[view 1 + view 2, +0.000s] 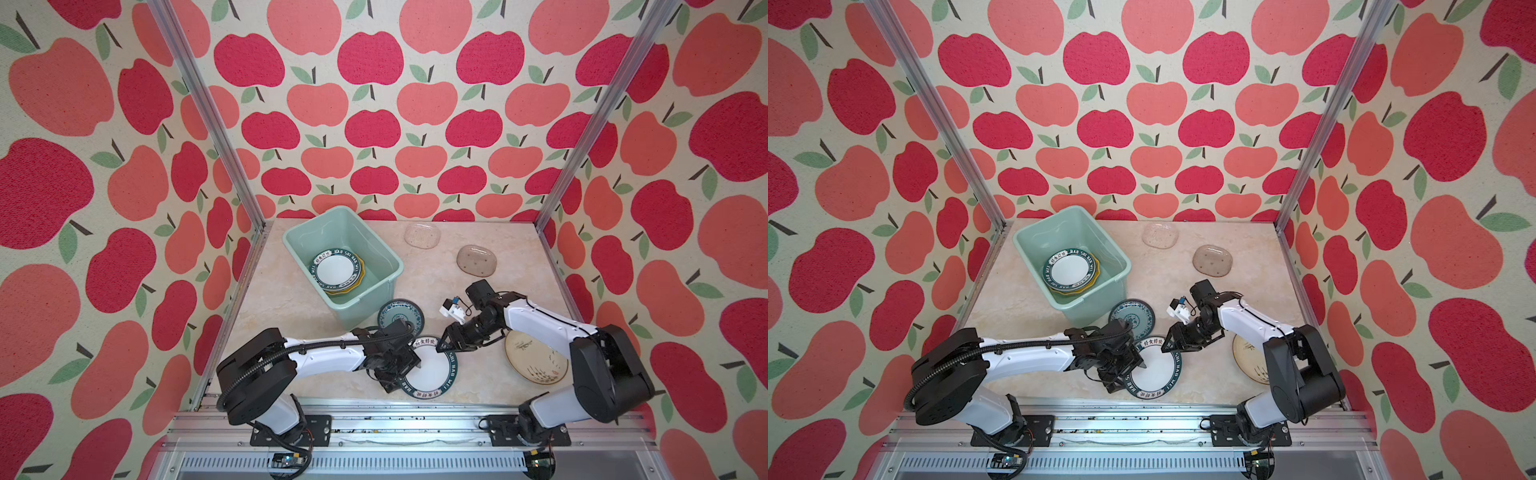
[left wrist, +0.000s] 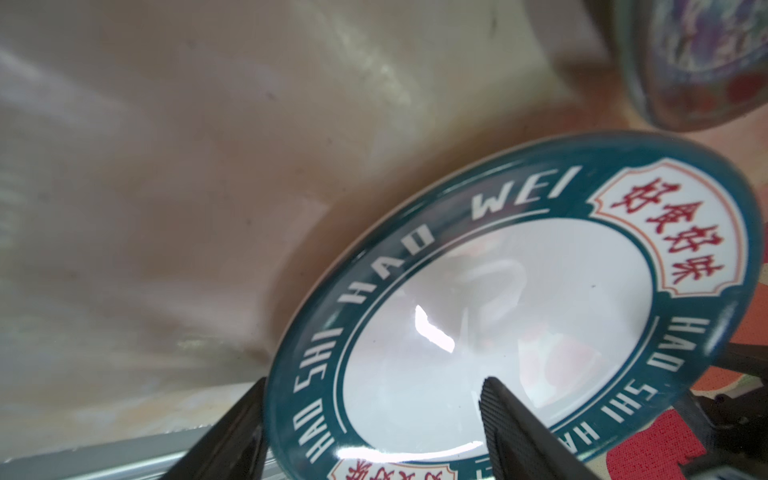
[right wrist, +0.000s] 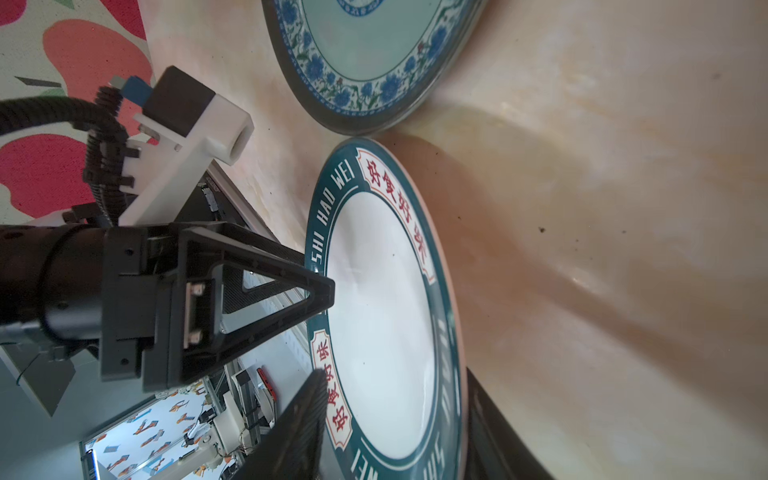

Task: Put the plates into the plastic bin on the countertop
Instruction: 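Tilt the second green-rimmed plate up with the left gripper while the right gripper grips it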

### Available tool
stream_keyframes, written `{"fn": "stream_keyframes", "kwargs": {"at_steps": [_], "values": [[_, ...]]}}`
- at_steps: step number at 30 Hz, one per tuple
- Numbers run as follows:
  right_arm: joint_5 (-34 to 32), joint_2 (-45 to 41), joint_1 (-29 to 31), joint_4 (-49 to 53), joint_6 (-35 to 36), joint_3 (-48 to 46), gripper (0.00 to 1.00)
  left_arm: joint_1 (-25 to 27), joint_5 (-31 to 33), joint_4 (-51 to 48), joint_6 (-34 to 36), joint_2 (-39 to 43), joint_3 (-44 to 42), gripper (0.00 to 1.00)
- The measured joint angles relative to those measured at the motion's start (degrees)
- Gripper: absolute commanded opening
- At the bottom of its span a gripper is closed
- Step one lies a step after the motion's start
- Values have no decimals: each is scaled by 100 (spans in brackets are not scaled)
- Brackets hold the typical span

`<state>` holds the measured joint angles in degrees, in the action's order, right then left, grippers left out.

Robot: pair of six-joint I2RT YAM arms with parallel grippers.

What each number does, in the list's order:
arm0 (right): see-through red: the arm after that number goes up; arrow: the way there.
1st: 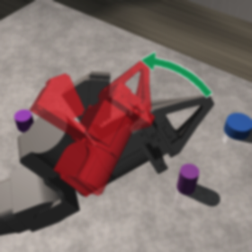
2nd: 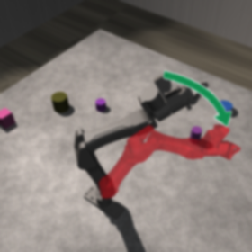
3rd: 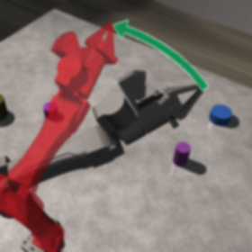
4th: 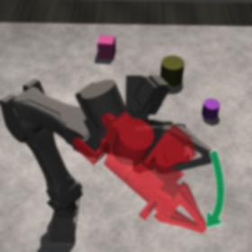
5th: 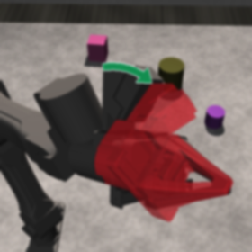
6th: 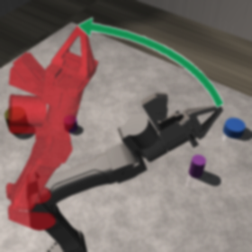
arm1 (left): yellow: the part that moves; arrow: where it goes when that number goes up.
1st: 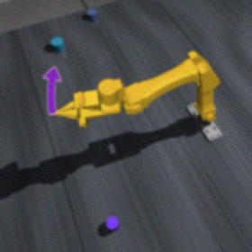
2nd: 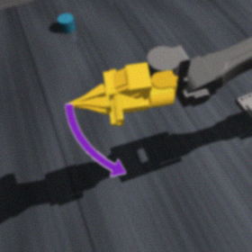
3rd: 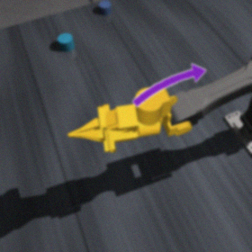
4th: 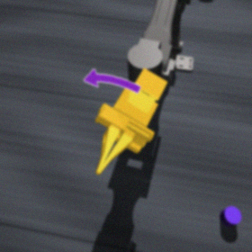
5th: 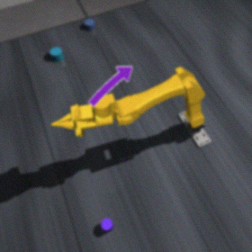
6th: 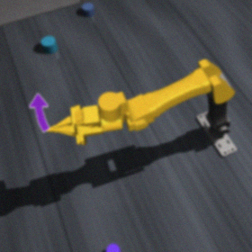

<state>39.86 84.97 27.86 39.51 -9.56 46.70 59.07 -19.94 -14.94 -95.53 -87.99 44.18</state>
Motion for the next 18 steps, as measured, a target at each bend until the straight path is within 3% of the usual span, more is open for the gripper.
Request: {"fn": "stream_keyframes", "kwargs": {"at_steps": [18], "values": [[107, -44, 0, -13, -229, -162, 16, -20, 15, 24, 26, 0, 2, 81]]}}
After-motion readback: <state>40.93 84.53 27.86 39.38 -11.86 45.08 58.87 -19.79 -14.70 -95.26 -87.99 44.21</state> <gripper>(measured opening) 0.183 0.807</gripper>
